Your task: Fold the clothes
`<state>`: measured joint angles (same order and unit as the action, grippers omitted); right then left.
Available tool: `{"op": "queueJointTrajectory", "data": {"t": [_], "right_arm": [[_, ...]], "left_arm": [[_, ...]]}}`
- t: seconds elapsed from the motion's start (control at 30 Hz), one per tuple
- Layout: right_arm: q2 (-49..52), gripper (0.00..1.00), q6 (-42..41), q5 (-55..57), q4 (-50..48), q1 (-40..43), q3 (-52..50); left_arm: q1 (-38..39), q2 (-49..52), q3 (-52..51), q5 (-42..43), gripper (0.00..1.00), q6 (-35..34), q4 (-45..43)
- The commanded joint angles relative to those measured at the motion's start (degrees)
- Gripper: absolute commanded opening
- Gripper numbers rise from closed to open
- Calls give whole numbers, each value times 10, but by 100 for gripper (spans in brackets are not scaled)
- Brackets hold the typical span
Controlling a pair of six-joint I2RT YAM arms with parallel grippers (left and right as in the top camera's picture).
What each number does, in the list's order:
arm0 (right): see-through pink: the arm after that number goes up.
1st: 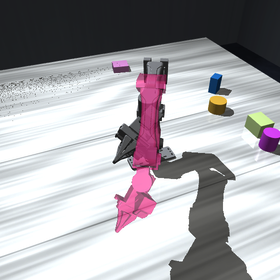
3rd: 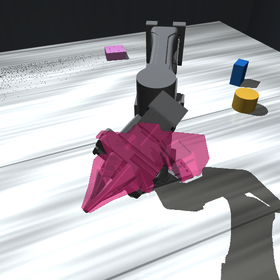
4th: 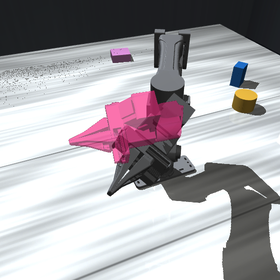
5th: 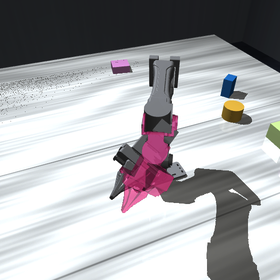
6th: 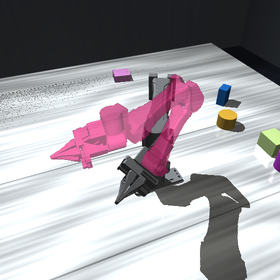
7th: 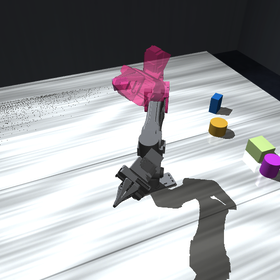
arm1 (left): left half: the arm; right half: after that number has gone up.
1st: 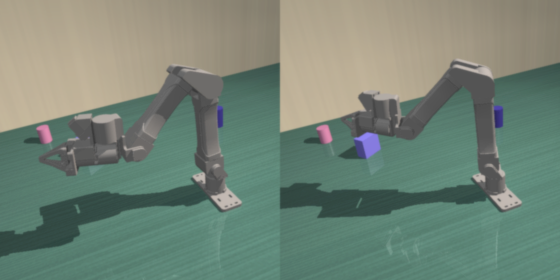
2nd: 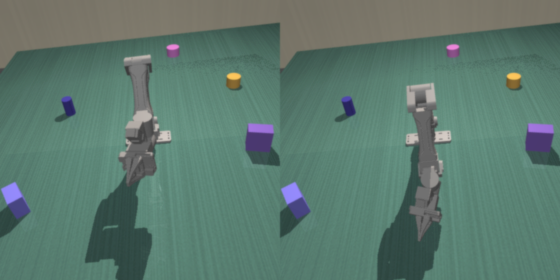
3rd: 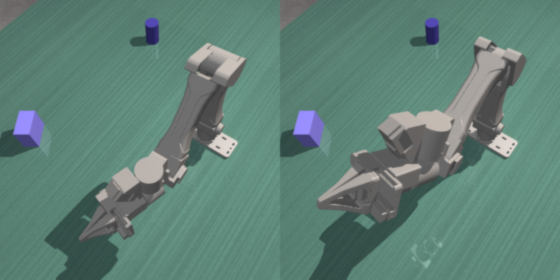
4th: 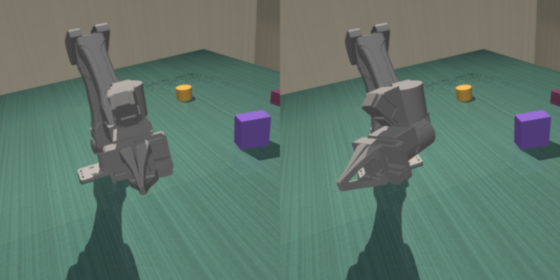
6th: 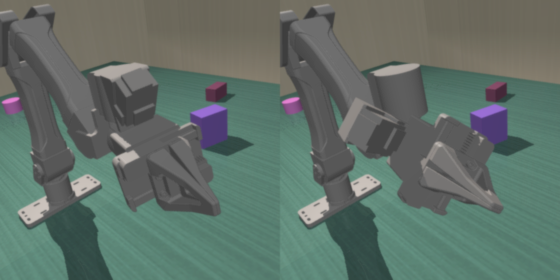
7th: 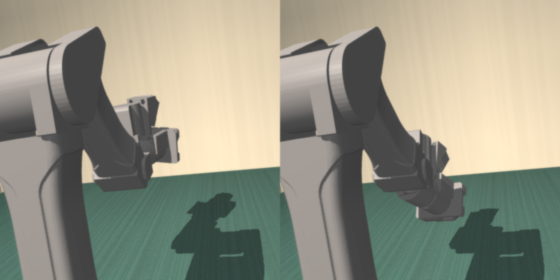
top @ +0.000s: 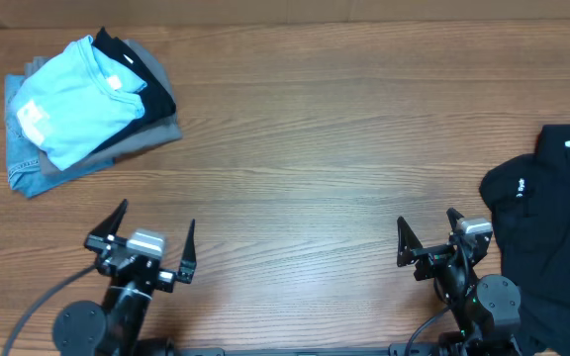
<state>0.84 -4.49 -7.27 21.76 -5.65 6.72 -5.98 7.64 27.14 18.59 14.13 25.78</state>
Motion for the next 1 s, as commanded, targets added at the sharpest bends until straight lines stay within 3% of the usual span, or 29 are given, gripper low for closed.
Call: {"op": "queueJointTrajectory", "data": {"t": [0.0,0.4,0.97], "right_arm": [[-7,100,-2,-3,-3,3,-3],[-7,100,-2,-3,-3,3,-3],[-7,100,-2,-3,-3,3,-3]], "left_arm": [[4,-61,-72,21,100,13,-40],[12,-74,-242,37,100,9,-167],[12,-74,-246,35,100,9,-179]]}}
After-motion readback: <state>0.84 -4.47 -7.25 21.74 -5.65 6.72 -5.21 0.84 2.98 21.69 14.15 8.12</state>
